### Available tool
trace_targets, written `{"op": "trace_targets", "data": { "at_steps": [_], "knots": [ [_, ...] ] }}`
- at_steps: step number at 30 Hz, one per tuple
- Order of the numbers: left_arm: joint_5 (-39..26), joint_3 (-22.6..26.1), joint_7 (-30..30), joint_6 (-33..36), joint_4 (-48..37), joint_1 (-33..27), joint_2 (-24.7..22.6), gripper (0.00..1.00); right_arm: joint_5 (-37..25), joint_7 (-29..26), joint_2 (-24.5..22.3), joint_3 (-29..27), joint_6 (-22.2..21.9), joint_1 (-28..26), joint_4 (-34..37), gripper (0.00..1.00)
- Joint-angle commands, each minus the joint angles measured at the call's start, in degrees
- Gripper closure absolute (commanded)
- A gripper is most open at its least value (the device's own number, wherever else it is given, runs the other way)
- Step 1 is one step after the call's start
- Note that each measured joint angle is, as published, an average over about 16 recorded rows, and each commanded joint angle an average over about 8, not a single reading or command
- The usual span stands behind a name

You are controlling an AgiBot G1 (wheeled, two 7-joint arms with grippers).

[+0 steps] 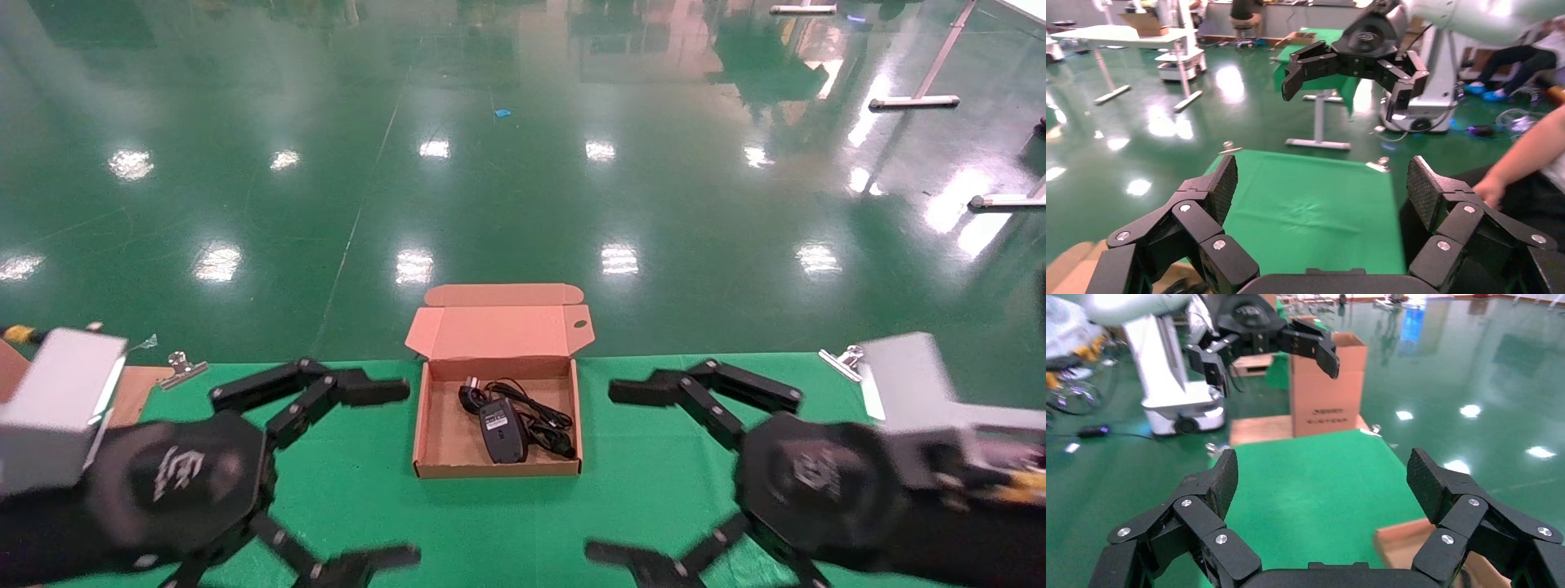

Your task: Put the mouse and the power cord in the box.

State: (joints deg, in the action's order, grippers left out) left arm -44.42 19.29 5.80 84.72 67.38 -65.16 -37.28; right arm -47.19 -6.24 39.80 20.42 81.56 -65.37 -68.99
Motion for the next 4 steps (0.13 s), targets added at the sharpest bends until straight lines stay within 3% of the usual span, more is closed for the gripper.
{"op": "trace_targets", "data": {
  "at_steps": [1, 4],
  "knots": [
    [1.54, -1.97, 2.98, 0.59, 3.74, 2.16, 1.36, 0.00, 2.81, -2.38, -2.52, -2.32, 2.18, 2.00, -2.42, 0.00],
    [2.17, -2.77, 4.19, 0.82, 5.25, 3.04, 1.91, 0.00, 4.00, -3.38, -3.59, -3.30, 3.10, 2.85, -3.44, 0.00]
  ]
}}
